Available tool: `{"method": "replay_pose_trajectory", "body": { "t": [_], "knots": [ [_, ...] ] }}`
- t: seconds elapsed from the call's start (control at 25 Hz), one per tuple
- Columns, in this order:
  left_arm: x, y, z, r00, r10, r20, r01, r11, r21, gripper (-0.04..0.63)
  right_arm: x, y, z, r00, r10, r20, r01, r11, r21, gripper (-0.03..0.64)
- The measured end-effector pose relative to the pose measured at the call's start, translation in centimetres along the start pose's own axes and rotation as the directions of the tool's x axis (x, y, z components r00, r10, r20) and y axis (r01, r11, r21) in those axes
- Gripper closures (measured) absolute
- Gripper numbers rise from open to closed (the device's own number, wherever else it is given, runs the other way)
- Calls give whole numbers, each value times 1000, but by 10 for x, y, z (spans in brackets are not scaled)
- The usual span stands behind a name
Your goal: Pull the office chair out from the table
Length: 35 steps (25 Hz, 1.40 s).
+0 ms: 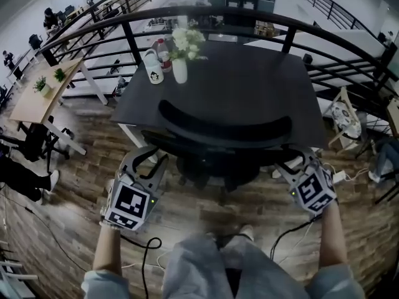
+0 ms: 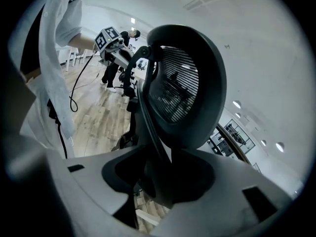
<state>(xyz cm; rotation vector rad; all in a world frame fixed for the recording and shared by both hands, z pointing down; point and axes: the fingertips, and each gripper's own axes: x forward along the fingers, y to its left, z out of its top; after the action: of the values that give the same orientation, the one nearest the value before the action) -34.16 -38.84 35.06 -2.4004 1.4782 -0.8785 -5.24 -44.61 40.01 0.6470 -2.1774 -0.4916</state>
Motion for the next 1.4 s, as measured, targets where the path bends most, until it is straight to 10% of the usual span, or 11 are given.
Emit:
{"method": "replay_pose_trajectory", "body": {
  "t": [0.44,0.76,1.16,1.4],
  "knots": [
    [44,17,-56,976,-25,-217,112,910,400,393,5,0,-10,999,-10,-31,9,999,-35,446],
    [62,28,-74,946,-55,-319,213,848,486,357,4,1,-6,999,-4,-49,2,999,-48,446],
    [79,26,-79,933,-106,-344,269,841,469,356,4,2,-6,998,-21,-63,17,998,-62,445],
    [85,24,-82,936,-46,-349,259,762,593,393,5,3,-5,996,-34,-79,25,993,-119,446]
  ]
}}
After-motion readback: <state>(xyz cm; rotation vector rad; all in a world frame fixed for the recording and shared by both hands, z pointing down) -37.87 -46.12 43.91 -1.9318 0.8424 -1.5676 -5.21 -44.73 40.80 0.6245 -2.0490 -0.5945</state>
